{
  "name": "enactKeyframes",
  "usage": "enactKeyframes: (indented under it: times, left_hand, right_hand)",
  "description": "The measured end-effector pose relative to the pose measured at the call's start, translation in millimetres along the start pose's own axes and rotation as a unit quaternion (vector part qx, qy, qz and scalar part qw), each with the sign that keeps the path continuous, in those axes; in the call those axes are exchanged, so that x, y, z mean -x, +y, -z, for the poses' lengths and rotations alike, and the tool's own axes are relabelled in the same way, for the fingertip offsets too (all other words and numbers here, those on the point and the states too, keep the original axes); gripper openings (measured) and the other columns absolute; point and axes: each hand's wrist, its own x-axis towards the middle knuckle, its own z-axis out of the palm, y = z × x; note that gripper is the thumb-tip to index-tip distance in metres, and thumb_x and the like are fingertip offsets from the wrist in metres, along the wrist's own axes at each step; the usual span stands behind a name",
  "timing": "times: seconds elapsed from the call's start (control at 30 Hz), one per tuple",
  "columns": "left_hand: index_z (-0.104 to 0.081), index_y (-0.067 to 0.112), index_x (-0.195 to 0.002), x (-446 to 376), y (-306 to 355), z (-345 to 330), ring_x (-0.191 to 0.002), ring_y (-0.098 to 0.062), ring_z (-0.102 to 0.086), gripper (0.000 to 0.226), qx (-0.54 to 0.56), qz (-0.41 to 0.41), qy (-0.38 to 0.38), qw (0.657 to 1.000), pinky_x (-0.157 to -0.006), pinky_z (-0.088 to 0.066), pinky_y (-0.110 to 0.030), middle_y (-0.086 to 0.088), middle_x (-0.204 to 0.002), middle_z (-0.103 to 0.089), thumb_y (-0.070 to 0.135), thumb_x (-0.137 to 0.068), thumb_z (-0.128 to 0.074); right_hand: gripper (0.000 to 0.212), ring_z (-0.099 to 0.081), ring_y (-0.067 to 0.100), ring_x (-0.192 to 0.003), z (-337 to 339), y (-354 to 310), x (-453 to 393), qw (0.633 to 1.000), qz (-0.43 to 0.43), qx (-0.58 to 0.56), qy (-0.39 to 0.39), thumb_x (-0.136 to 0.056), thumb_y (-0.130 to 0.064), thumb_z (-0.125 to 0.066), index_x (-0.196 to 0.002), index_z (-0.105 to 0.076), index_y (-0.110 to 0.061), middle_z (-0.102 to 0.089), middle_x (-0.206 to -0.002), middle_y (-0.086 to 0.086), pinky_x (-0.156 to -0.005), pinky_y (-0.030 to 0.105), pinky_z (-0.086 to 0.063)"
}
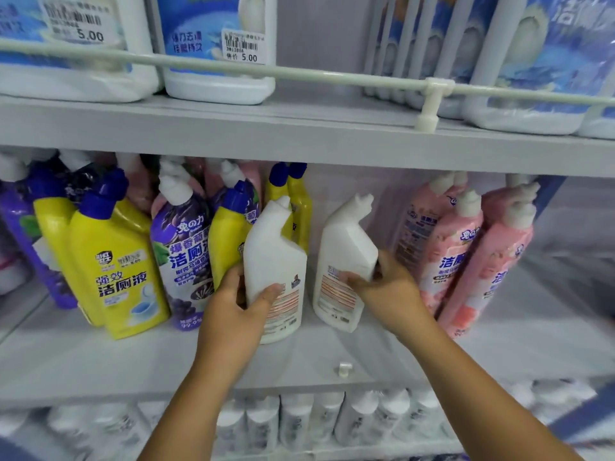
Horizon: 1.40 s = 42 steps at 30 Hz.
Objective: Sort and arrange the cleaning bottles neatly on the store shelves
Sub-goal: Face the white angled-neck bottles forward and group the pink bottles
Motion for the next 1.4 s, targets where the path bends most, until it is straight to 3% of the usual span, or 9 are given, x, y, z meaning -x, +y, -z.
enactKeyframes:
  times: [0.17,0.47,0.6,0.7,0.8,0.9,1.0,1.27,1.4]
  left_hand:
    - [-0.061,0.045,-0.112,11,5,4,-0.089,0.012,-0.068,0.031,-0.025,-0.01,-0.015,1.0,-0.076,-0.055,-0.025,0.031,-0.096,-0.072,0.036,-0.087,-0.077]
    - [-0.061,0.042,-0.107,25,53,0,-0.096,-0.002,-0.067,0.034,-0.067,-0.026,-0.007,0.997,-0.073,-0.054,-0.025,0.019,-0.099,-0.071,0.033,-0.082,-0.082]
    - [-0.064,0.044,-0.104,59,63,7,-0.093,0.001,-0.069,0.034,-0.083,-0.009,0.007,0.996,-0.084,-0.06,-0.039,0.021,-0.097,-0.073,0.035,-0.079,-0.084]
    - [-0.063,0.054,-0.112,99,82,18,-0.099,0.001,-0.07,0.046,-0.078,-0.039,-0.004,0.996,-0.086,-0.059,-0.032,0.028,-0.105,-0.073,0.04,-0.074,-0.086]
    - [-0.063,0.048,-0.113,135,125,34,-0.097,0.002,-0.071,0.053,-0.047,-0.064,0.002,0.997,-0.079,-0.056,-0.018,0.025,-0.103,-0.075,0.029,-0.071,-0.091]
    - [-0.069,0.04,-0.107,159,185,50,-0.09,-0.003,-0.075,0.056,0.0,-0.11,0.005,0.994,-0.072,-0.056,-0.019,0.014,-0.099,-0.079,0.044,-0.057,-0.093]
    - [-0.074,0.033,-0.098,170,245,66,-0.082,-0.005,-0.076,0.045,0.034,-0.168,0.014,0.985,-0.062,-0.057,-0.017,0.01,-0.092,-0.08,0.044,-0.06,-0.095]
    - [-0.068,0.042,-0.102,135,361,92,-0.092,-0.011,-0.076,0.033,-0.005,-0.311,0.046,0.949,-0.081,-0.06,-0.043,0.013,-0.1,-0.078,0.053,-0.072,-0.074]
    - [-0.066,0.033,-0.109,96,392,101,-0.084,-0.007,-0.076,0.023,-0.012,-0.319,0.056,0.946,-0.071,-0.062,-0.037,0.013,-0.095,-0.078,0.04,-0.089,-0.074]
  right_hand:
    - [0.038,-0.066,-0.006,-0.091,21,0,34,0.999,0.022,-0.007,-0.04,-0.084,-0.03,-0.081,-0.115,-0.06,-0.033,-0.072,-0.103,-0.015,-0.073,0.013,-0.051]
    - [0.038,-0.068,0.0,-0.094,39,-12,45,0.995,0.043,-0.062,-0.071,-0.082,-0.024,-0.083,-0.102,-0.055,-0.039,-0.071,-0.103,-0.014,-0.072,0.017,-0.054]
    - [0.039,-0.069,0.007,-0.097,55,-12,72,0.994,0.059,-0.073,-0.05,-0.081,-0.022,-0.084,-0.102,-0.058,-0.042,-0.072,-0.1,-0.016,-0.082,0.035,-0.059]
    - [0.045,-0.069,0.003,-0.094,81,-27,94,0.99,0.089,-0.091,-0.061,-0.078,-0.019,-0.086,-0.105,-0.061,-0.045,-0.072,-0.101,-0.019,-0.086,0.039,-0.059]
    - [0.051,-0.069,-0.002,-0.089,113,-52,116,0.986,0.107,-0.108,-0.06,-0.073,-0.009,-0.089,-0.107,-0.064,-0.037,-0.073,-0.096,-0.022,-0.084,0.029,-0.059]
    - [0.054,-0.071,0.0,-0.086,149,-89,134,0.979,0.145,-0.123,-0.066,-0.07,-0.004,-0.09,-0.107,-0.065,-0.035,-0.076,-0.092,-0.019,-0.076,0.016,-0.056]
    - [0.052,-0.073,0.003,-0.09,183,-134,148,0.969,0.191,-0.145,-0.064,-0.071,-0.006,-0.087,-0.107,-0.066,-0.038,-0.077,-0.097,-0.015,-0.083,0.025,-0.057]
    - [0.034,-0.073,0.005,-0.093,224,-252,143,0.941,0.299,-0.158,0.019,-0.077,-0.032,-0.081,-0.106,-0.065,-0.038,-0.076,-0.101,-0.013,-0.081,0.034,-0.06]
    - [0.033,-0.072,0.011,-0.093,214,-294,115,0.941,0.303,-0.131,0.075,-0.082,-0.035,-0.081,-0.109,-0.062,-0.035,-0.074,-0.102,-0.01,-0.082,0.042,-0.062]
